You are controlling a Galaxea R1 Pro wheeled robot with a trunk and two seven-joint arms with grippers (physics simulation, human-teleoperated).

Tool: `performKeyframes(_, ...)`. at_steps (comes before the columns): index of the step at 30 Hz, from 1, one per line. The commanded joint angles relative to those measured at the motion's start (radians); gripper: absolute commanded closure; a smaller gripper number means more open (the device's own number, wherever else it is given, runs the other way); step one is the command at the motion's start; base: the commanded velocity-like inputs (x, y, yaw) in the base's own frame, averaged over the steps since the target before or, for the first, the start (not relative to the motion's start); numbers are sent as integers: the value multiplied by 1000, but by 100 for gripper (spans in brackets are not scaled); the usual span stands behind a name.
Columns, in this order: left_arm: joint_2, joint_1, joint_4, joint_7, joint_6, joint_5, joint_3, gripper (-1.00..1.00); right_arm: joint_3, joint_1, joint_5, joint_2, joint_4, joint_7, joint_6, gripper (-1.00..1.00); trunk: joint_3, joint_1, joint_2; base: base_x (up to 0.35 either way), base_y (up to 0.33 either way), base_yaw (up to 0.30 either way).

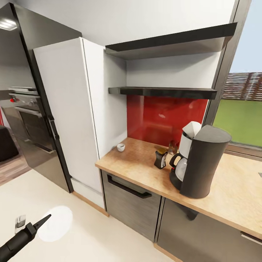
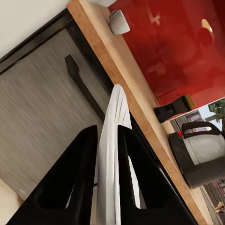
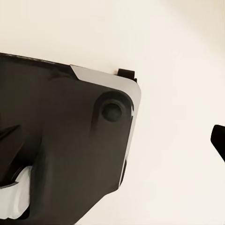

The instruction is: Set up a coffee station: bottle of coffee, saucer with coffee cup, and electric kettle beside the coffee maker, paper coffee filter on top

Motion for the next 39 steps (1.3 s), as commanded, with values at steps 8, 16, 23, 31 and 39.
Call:
performKeyframes(8,0,-1,0,-2,10,3,1,100,5,0,5,9,-6,4,5,-100,-1,0,-1,0,0,-1)
performKeyframes(16,1,-1,0,-3,12,3,1,100,2,0,4,12,-5,3,6,-100,-1,0,-1,0,0,0)
performKeyframes(23,1,-1,0,-2,14,3,1,100,0,0,3,11,-4,2,7,-100,-1,0,-1,43,51,-40)
performKeyframes(31,1,-1,0,-2,13,4,1,100,0,0,2,11,-3,2,7,-100,5,0,-1,26,238,-229)
performKeyframes(39,1,-1,0,-2,13,4,1,100,0,0,2,11,-3,2,7,-100,10,0,-1,1,48,-244)
